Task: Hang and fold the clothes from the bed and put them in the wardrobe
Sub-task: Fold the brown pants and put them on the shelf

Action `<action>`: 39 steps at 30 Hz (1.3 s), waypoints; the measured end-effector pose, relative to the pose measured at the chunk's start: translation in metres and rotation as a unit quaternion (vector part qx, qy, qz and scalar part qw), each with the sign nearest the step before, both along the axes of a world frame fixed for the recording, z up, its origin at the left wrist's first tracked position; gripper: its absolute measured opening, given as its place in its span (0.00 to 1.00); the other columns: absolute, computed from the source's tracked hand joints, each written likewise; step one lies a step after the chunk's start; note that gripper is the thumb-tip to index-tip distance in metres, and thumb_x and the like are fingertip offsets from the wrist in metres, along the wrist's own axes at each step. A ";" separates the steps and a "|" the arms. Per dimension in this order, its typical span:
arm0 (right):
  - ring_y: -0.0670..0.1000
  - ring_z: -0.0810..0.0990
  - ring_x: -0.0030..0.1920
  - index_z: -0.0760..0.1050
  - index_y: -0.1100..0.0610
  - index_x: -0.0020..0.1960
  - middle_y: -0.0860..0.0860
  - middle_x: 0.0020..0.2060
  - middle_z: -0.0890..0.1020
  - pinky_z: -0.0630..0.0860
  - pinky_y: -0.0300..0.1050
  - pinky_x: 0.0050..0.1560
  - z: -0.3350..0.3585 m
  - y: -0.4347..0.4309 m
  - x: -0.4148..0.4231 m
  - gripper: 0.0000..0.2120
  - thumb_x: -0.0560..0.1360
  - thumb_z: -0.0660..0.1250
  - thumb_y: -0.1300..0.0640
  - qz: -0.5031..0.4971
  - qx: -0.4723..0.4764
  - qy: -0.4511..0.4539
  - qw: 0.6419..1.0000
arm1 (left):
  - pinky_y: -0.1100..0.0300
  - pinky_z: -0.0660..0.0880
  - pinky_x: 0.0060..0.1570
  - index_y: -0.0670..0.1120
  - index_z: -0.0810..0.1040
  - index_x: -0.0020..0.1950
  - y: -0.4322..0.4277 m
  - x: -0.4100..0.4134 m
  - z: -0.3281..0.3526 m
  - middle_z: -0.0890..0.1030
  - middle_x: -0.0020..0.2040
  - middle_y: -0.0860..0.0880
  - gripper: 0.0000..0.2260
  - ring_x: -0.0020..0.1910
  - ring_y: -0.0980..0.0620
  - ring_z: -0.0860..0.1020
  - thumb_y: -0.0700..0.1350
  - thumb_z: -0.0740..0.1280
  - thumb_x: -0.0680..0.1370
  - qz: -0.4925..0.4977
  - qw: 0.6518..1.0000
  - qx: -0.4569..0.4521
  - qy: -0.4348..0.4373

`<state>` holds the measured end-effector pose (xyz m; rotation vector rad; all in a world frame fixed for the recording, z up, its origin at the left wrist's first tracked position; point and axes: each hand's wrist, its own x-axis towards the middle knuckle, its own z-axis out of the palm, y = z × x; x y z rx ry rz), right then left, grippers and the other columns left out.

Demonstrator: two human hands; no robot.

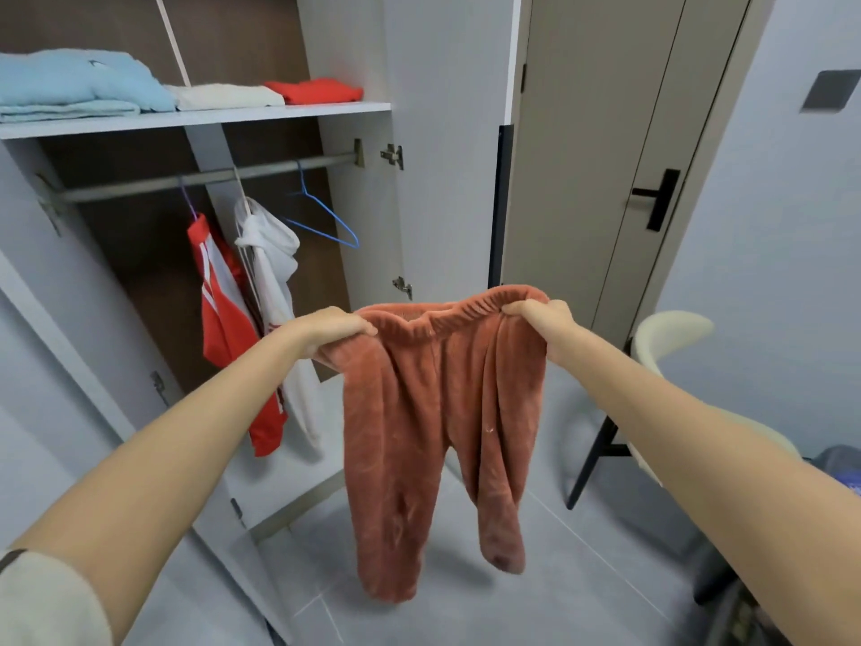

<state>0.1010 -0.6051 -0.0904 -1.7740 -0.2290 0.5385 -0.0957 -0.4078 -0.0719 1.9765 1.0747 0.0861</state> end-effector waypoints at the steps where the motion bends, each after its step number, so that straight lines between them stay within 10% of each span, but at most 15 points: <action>1: 0.56 0.78 0.57 0.70 0.60 0.62 0.55 0.59 0.77 0.76 0.52 0.57 0.002 0.000 -0.002 0.23 0.70 0.72 0.56 0.012 0.016 0.058 0.998 | 0.62 0.76 0.27 0.44 0.77 0.44 -0.003 0.003 -0.003 0.78 0.36 0.46 0.06 0.31 0.51 0.77 0.46 0.67 0.76 0.019 0.997 -0.069 -0.029; 8: 0.57 0.79 0.56 0.71 0.59 0.51 0.59 0.59 0.77 0.77 0.57 0.56 0.008 0.013 -0.013 0.07 0.78 0.66 0.56 0.066 0.020 0.084 0.994 | 0.58 0.80 0.28 0.46 0.76 0.42 -0.032 0.037 -0.022 0.81 0.31 0.47 0.05 0.27 0.54 0.80 0.43 0.64 0.78 0.018 0.930 -0.338 -0.144; 13: 0.56 0.78 0.59 0.67 0.66 0.67 0.58 0.61 0.77 0.76 0.54 0.61 -0.006 0.002 -0.011 0.32 0.71 0.74 0.52 -0.019 0.033 0.018 0.999 | 0.56 0.81 0.30 0.46 0.76 0.45 -0.050 0.051 -0.035 0.79 0.33 0.46 0.06 0.28 0.53 0.80 0.39 0.61 0.78 -0.002 0.911 -0.373 -0.176; 18: 0.54 0.81 0.48 0.74 0.63 0.55 0.58 0.50 0.81 0.78 0.50 0.51 -0.008 -0.012 -0.035 0.18 0.68 0.76 0.63 0.125 -0.011 -0.047 0.991 | 0.56 0.80 0.30 0.43 0.75 0.47 -0.065 0.060 -0.044 0.74 0.36 0.43 0.03 0.34 0.50 0.81 0.38 0.62 0.76 -0.028 0.896 -0.410 -0.170; 23: 0.50 0.78 0.46 0.55 0.57 0.66 0.54 0.58 0.74 0.76 0.46 0.48 -0.023 -0.036 -0.053 0.38 0.65 0.74 0.70 0.276 -0.063 -0.141 0.949 | 0.59 0.80 0.39 0.47 0.76 0.47 -0.068 0.064 -0.052 0.78 0.37 0.50 0.02 0.42 0.52 0.81 0.44 0.65 0.76 -0.082 0.910 -0.391 -0.113; 28: 0.47 0.76 0.33 0.54 0.57 0.60 0.51 0.37 0.73 0.72 0.39 0.32 -0.038 -0.043 -0.053 0.30 0.68 0.70 0.69 0.187 -0.079 -0.287 0.936 | 0.54 0.72 0.62 0.52 0.78 0.52 -0.077 0.072 -0.057 0.83 0.49 0.53 0.06 0.56 0.51 0.78 0.51 0.66 0.77 -0.154 0.916 -0.356 -0.100; 33: 0.48 0.75 0.44 0.60 0.60 0.55 0.48 0.43 0.72 0.73 0.41 0.43 -0.033 -0.055 -0.032 0.21 0.67 0.66 0.70 0.083 -0.031 -0.299 0.950 | 0.61 0.72 0.51 0.49 0.83 0.48 -0.077 0.068 -0.062 0.84 0.46 0.55 0.13 0.50 0.58 0.80 0.57 0.68 0.75 -0.196 0.952 -0.044 -0.233; 36: 0.44 0.76 0.42 0.62 0.58 0.55 0.45 0.42 0.73 0.73 0.36 0.42 -0.029 -0.062 -0.021 0.22 0.66 0.68 0.68 0.061 -0.028 -0.300 0.952 | 0.63 0.67 0.56 0.49 0.74 0.59 -0.069 0.065 -0.064 0.74 0.58 0.55 0.15 0.57 0.56 0.70 0.48 0.70 0.74 -0.285 0.861 0.272 -0.322; 39: 0.38 0.76 0.38 0.63 0.56 0.57 0.47 0.44 0.76 0.71 0.28 0.38 -0.028 -0.069 -0.015 0.23 0.66 0.68 0.67 0.067 -0.024 -0.301 0.951 | 0.57 0.61 0.62 0.54 0.69 0.68 -0.070 0.070 -0.064 0.70 0.66 0.58 0.25 0.61 0.53 0.64 0.46 0.68 0.72 -0.404 0.789 0.376 -0.270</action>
